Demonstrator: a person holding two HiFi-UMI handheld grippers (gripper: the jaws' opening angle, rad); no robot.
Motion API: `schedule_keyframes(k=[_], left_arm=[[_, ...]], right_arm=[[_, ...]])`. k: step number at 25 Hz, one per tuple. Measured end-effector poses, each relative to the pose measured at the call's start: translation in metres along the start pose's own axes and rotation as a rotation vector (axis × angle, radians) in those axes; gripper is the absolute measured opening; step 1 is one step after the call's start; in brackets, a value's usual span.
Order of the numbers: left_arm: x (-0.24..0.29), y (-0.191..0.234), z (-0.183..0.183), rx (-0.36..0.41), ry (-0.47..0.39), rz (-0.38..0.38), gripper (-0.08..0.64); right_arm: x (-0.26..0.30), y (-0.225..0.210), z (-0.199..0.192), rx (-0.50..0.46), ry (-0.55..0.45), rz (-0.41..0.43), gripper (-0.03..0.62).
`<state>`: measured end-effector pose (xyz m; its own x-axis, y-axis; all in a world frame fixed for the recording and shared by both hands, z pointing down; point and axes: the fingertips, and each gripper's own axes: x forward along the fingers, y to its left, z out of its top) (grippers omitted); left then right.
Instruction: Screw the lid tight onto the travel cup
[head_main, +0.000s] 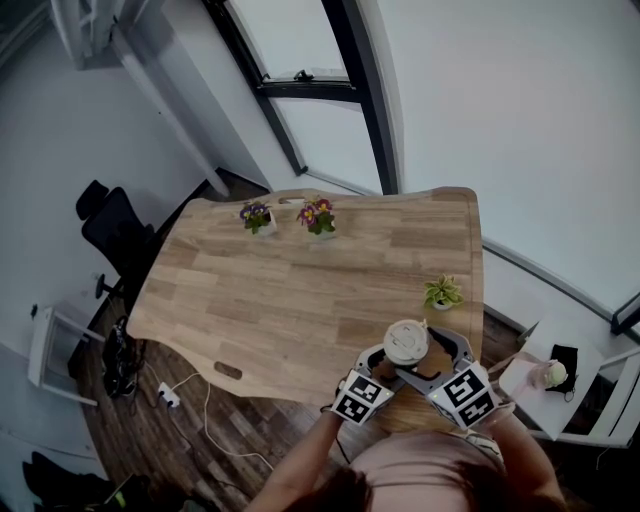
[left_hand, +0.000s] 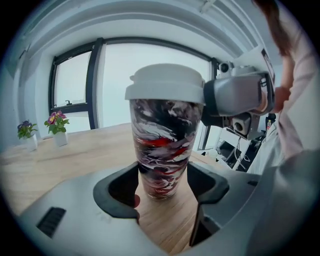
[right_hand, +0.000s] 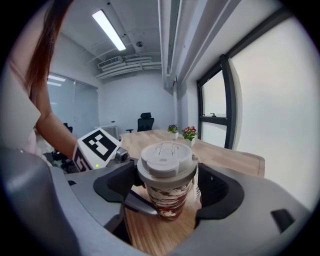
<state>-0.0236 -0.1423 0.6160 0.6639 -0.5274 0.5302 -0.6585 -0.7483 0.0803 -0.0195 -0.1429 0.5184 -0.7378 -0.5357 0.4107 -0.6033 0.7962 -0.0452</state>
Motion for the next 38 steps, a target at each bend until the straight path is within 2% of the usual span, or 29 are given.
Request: schedule_keyframes(k=[4, 7, 15, 18, 23, 26, 30, 34, 38], left_arm=[[-0.002, 0.003, -0.002, 0.043, 0.026, -0.06, 0.301], [-0.001, 0.003, -0.002, 0.052, 0.041, -0.071, 0.299], [0.001, 0.003, -0.001, 0.019, 0.029, 0.035, 0.3], [0.002, 0.002, -0.002, 0.012, 0.028, 0.057, 0.299], [0.001, 0.002, -0.004, 0.05, 0.044, -0.018, 0.298], [-0.002, 0.001, -0.007, 0.094, 0.072, -0.082, 0.296], [-0.004, 0.0, -0.009, 0.139, 0.101, -0.137, 0.295], [-0.004, -0.004, -0.01, 0.165, 0.11, -0.159, 0.295], [-0.004, -0.004, -0.009, 0.152, 0.095, -0.119, 0.295]], right_arm=[[0.0, -0.003, 0.001, -0.053, 0.024, 0.044, 0.359], [0.002, -0.002, 0.002, -0.066, 0.028, 0.061, 0.357], [0.001, -0.002, 0.002, -0.024, -0.025, -0.063, 0.356], [0.001, -0.001, 0.001, -0.01, -0.032, -0.084, 0.354], [-0.004, 0.006, 0.001, -0.013, 0.0, 0.015, 0.357], [-0.008, 0.003, -0.002, -0.074, 0.022, 0.032, 0.357], [-0.005, 0.001, 0.0, -0.098, 0.033, 0.066, 0.357], [0.002, 0.008, -0.001, -0.134, 0.052, 0.139, 0.357], [0.003, 0.008, 0.001, -0.136, 0.034, 0.109, 0.357]])
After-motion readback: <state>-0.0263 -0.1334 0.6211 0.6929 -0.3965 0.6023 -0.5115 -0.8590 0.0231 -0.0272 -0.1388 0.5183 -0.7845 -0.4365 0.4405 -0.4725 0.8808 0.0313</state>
